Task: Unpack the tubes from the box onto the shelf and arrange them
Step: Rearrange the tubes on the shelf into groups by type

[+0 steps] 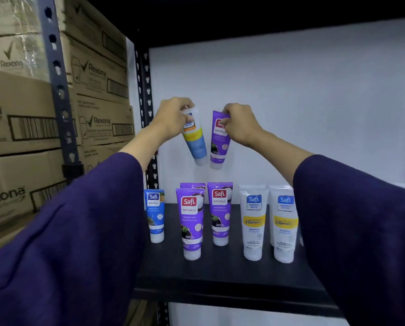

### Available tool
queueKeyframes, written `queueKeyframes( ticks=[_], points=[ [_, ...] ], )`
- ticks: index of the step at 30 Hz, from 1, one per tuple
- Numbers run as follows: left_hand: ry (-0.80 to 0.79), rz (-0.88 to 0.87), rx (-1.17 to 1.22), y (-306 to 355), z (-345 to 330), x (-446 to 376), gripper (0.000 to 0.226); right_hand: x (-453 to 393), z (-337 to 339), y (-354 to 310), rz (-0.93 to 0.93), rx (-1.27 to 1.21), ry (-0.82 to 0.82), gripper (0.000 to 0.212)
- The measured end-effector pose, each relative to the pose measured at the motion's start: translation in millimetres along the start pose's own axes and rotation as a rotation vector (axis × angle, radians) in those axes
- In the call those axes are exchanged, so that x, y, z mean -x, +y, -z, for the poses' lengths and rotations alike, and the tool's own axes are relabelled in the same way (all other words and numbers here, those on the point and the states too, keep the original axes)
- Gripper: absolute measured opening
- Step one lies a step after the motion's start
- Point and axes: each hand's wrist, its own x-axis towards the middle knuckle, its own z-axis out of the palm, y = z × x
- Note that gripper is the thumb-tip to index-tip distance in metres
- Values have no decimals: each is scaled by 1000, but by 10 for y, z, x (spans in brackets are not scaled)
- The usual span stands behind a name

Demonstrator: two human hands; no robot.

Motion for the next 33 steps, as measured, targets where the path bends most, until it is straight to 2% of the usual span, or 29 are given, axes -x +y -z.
queueKeyframes(
  ticks=[3, 7, 15, 20, 28, 33],
  points=[
    [37, -45, 121, 371, 122, 100, 26, 166, 346, -22, -45, -116, 137, 19],
    [10, -94, 275, 789, 143, 274, 28, 477, 780, -39, -77, -255, 254, 18],
    [-135, -172, 407, 1552, -338, 833, 31, 1314, 1368, 286, -118, -289, 320, 16],
    [-193, -153, 431, 1755, -831, 1207, 33, 1858, 1374, 675, -195, -278, 333, 19],
    [-276, -86, 472, 1771, -1476, 1691, 25, 2473, 1063, 1178, -267, -315, 301, 22],
    [-221, -65, 526, 1723, -1592, 1768, 26, 2576, 897, 1307, -239, -337, 299, 20]
  ],
)
